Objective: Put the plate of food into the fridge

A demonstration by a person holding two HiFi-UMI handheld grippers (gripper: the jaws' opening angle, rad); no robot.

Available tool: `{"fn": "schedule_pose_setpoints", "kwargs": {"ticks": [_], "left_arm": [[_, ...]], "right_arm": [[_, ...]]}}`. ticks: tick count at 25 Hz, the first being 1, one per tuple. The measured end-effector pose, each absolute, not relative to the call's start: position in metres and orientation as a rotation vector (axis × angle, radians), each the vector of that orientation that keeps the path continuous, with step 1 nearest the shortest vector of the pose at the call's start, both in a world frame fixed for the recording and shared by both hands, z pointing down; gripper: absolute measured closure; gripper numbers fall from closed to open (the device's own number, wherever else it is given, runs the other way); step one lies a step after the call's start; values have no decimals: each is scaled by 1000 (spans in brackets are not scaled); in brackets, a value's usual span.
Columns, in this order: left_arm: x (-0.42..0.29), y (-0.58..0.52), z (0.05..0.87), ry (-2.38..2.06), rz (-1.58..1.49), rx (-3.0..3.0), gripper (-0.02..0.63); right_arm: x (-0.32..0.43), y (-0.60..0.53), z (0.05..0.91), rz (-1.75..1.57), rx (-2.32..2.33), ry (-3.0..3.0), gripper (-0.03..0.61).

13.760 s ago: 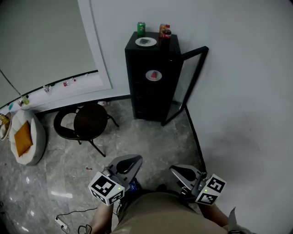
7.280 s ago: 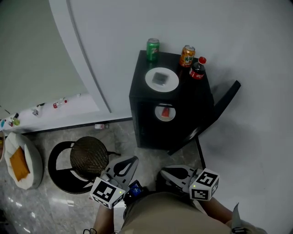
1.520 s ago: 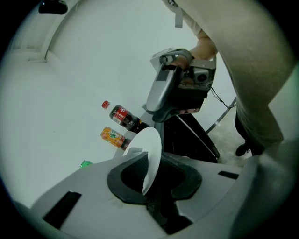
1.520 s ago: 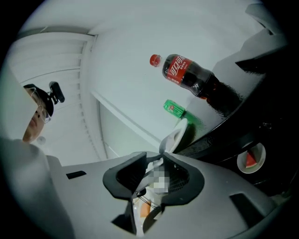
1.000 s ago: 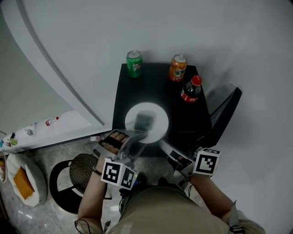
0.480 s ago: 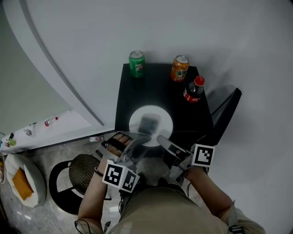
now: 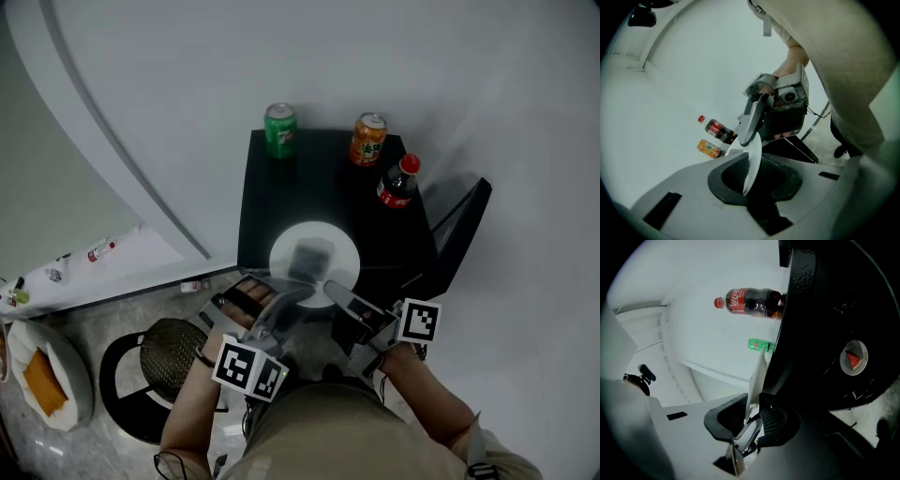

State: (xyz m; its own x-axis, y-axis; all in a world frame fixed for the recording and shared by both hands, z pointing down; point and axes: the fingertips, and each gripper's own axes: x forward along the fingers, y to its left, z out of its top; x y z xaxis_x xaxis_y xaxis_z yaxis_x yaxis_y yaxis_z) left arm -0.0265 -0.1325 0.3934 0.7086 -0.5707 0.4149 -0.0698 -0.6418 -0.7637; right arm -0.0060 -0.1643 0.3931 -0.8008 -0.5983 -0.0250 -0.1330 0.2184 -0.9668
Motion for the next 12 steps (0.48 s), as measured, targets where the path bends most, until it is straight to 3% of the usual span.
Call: {"fn": "schedule_pose_setpoints", "kwargs": {"ticks": [12], "left_arm": [[-34,-116,394,441,-813,-2157,548]], "right_arm": [[-12,-147,394,-1625,-703,2037,511]]}}
